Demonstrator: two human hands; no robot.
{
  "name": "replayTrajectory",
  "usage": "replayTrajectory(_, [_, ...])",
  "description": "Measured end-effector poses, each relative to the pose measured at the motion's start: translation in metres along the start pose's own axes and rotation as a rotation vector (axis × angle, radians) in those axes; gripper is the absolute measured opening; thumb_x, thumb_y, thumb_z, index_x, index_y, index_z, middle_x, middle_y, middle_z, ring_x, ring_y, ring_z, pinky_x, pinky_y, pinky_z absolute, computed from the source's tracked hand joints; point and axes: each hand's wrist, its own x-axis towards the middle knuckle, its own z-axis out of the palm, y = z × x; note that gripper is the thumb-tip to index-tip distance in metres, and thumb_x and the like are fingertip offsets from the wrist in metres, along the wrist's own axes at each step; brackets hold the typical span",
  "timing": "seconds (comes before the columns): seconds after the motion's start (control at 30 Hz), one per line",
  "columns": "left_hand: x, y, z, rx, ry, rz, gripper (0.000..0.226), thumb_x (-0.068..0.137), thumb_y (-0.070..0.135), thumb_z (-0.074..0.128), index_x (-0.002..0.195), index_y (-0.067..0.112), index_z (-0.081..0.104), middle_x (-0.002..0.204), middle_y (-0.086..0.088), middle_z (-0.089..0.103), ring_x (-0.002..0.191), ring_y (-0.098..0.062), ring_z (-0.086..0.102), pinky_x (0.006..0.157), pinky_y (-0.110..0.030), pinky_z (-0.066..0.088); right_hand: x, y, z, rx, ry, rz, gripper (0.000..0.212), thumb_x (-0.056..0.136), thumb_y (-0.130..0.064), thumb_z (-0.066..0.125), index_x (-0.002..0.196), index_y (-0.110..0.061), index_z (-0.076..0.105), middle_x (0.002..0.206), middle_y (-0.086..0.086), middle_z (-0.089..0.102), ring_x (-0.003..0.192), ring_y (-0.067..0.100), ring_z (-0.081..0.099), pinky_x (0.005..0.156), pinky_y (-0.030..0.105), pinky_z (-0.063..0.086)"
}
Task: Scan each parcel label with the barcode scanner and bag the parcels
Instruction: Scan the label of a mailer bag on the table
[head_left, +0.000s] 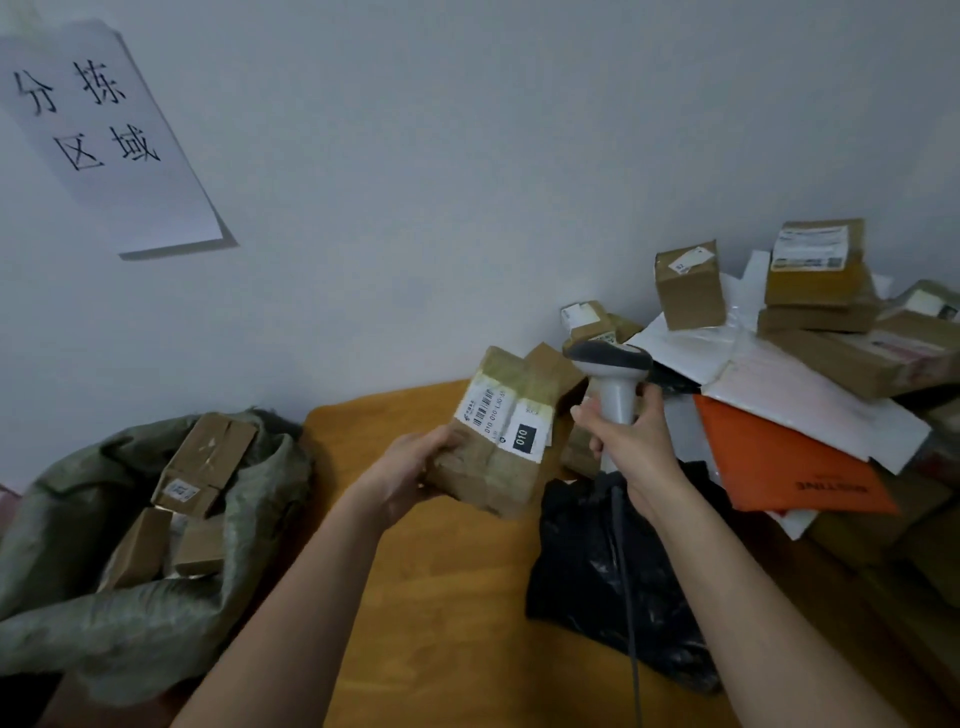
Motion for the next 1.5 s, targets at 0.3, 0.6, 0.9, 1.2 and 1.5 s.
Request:
replayTrajectory(0.3, [-0.003,0.012,-0.011,-0.180,-0.061,0.112,0.064,0.074,0.039,0.075,0.124,0.001,0.061,0.125,-0.027,0.060,0.106,-0.037,0.059,0.102,-0.054,0.044,-0.007,-0.010,-0.025,-0.012,-0.204,0.212,0.087,0.075,-0.029,0.083,0.141,-0.030,0.027,0.096,0.007,0.063,0.055,0.011,0.051,0.051,0.027,0.050])
replayTrajectory(0.6, [-0.001,0.005,-0.003,-0.387,-0.091,0.015,0.050,0.081,0.043,0.062,0.116,0.008,0.065,0.109,-0.016,0.071,0.087,-0.032,0.072,0.069,-0.044,0.059,-0.015,-0.002,-0.027,0.167,-0.208,0.293,0.074,0.073,-0.017,0.082,0.134,-0.021,0.039,0.092,0.012,0.063,0.055,0.013,0.050,0.046,0.025,0.048])
replayTrajectory(0.9, [0.004,0.010,0.006,-0.040,-0.144,-0.054,0.055,0.074,0.029,0.074,0.121,0.005,0.062,0.111,-0.014,0.067,0.102,-0.030,0.065,0.097,-0.044,0.047,0.001,-0.002,-0.033,0.259,0.046,0.252,0.068,0.079,-0.015,0.080,0.133,-0.014,0.039,0.091,0.012,0.062,0.052,0.013,0.051,0.042,0.023,0.045])
replayTrajectory(1.2, [0.025,0.001,0.012,-0.169,0.061,-0.060,0.055,0.080,0.014,0.072,0.128,-0.005,0.053,0.121,-0.024,0.061,0.099,-0.035,0.062,0.092,-0.042,0.047,-0.001,-0.063,-0.029,0.012,0.003,0.174,0.034,0.099,-0.033,0.053,0.124,-0.010,0.052,0.091,0.010,0.058,0.061,0.013,0.058,0.046,0.023,0.047])
replayTrajectory(1.5, [0.040,-0.003,0.017,-0.331,0.232,-0.069,0.049,0.090,0.006,0.062,0.136,0.002,0.046,0.138,-0.020,0.048,0.118,-0.037,0.049,0.113,-0.045,0.032,-0.036,-0.129,-0.022,-0.121,-0.282,0.056,0.035,0.103,-0.030,0.048,0.117,0.001,0.058,0.085,0.013,0.056,0.053,0.013,0.053,0.047,0.024,0.046])
